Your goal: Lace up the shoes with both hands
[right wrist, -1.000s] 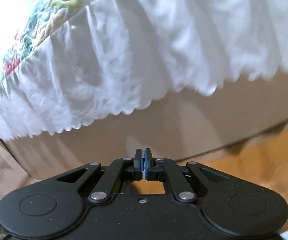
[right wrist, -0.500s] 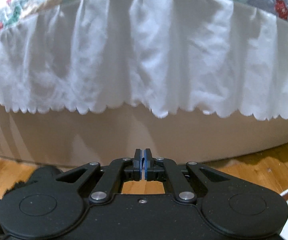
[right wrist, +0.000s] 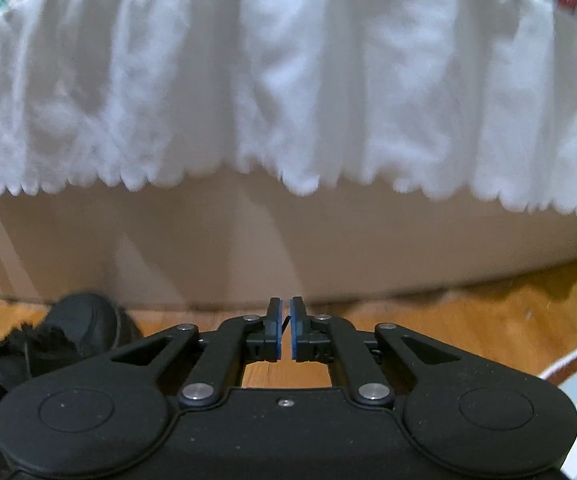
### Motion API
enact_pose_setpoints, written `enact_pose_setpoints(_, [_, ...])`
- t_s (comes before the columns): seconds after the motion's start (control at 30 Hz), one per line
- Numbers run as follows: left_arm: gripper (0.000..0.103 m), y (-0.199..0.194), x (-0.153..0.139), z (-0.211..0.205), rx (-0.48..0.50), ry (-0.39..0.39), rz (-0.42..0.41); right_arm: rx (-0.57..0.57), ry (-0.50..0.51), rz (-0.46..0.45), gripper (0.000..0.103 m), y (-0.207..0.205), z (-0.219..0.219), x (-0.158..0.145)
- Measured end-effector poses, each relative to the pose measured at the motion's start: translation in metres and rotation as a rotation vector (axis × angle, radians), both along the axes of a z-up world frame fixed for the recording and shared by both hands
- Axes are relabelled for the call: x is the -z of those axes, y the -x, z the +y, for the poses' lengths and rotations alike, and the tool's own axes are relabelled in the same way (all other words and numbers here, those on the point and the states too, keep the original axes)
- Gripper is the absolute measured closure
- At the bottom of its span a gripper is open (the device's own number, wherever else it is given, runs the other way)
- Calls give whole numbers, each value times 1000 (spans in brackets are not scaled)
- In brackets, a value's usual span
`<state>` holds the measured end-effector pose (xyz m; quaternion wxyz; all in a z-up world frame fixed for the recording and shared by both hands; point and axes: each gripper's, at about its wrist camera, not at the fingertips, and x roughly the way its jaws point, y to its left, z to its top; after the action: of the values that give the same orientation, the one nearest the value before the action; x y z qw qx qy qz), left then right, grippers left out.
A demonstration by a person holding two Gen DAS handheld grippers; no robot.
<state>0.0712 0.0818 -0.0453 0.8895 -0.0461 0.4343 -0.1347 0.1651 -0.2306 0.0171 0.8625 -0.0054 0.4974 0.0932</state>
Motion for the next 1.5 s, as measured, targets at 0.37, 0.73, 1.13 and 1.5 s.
enact_pose_setpoints(0.37, [4,73,-40,-7,-172,54,-79,-68,-184,160,36,41,49,-66])
enact_pose_setpoints(0.73, [0,106,-37,-25,-170,-36,12,-209,-80,228,37,112,100,-81])
enact_pose_setpoints(1.13, [0,117,-39,-39,-180,-64,42,-179,-95,242,36,115,84,-75])
enact_pose_setpoints(1.5, [0,112,-36,-47,-221,-118,74,-156,-68,265,36,115,83,-68])
